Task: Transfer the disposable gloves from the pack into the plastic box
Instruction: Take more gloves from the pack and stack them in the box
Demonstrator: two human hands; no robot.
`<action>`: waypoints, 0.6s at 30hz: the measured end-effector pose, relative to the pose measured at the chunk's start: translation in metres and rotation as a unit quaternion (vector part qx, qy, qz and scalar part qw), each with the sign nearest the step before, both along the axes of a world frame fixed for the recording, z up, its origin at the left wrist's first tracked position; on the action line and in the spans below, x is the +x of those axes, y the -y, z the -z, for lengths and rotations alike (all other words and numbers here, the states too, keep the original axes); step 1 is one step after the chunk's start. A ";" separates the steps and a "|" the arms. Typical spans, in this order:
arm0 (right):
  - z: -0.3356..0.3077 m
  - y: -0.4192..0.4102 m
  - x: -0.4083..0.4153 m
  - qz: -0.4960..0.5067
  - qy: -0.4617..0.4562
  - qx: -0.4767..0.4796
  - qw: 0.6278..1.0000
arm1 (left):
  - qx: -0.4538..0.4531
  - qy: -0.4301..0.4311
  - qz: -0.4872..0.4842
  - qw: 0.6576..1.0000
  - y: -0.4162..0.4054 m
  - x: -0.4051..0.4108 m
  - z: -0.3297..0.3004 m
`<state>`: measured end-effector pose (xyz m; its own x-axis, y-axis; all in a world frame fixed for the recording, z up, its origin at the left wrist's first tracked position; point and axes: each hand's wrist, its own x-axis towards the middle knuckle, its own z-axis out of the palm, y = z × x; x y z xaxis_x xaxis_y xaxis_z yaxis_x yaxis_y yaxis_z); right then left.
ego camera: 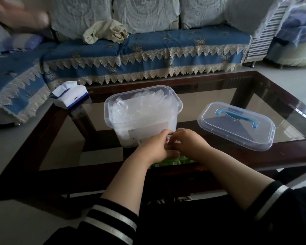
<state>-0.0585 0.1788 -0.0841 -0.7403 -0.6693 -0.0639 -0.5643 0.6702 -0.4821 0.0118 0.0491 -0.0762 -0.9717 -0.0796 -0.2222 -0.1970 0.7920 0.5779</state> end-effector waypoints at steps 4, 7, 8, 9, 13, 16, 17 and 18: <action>-0.005 -0.001 0.001 0.042 0.045 -0.082 0.995 | -0.016 -0.012 -0.015 1.000 0.003 -0.003 0.009; -0.005 -0.003 -0.001 0.063 0.077 -0.140 0.985 | -0.031 -0.003 -0.015 0.999 0.003 -0.006 0.012; -0.006 -0.003 -0.001 0.068 0.080 -0.159 0.982 | -0.033 -0.002 -0.013 0.999 0.005 -0.006 0.012; -0.008 -0.005 -0.003 0.074 0.080 -0.179 0.978 | -0.032 -0.003 -0.007 0.999 0.004 -0.007 0.011; -0.019 -0.011 -0.004 0.094 0.093 -0.286 0.949 | -0.060 0.011 0.022 0.998 0.000 -0.011 0.007; -0.032 -0.016 0.002 0.119 0.172 -0.467 0.859 | -0.104 0.033 0.027 0.994 -0.003 -0.011 0.010; -0.039 -0.019 0.004 0.126 0.181 -0.516 0.828 | -0.108 0.029 0.024 0.993 -0.003 -0.011 0.010; -0.045 -0.023 0.006 0.132 0.172 -0.547 0.809 | -0.111 0.026 0.024 0.993 -0.003 -0.010 0.009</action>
<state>-0.0529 0.2014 -0.0390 -0.9309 -0.2868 0.2262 -0.1768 -0.1881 -0.9661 0.0018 0.0516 -0.0853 -0.9631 -0.0866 -0.2547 -0.1815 0.9079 0.3779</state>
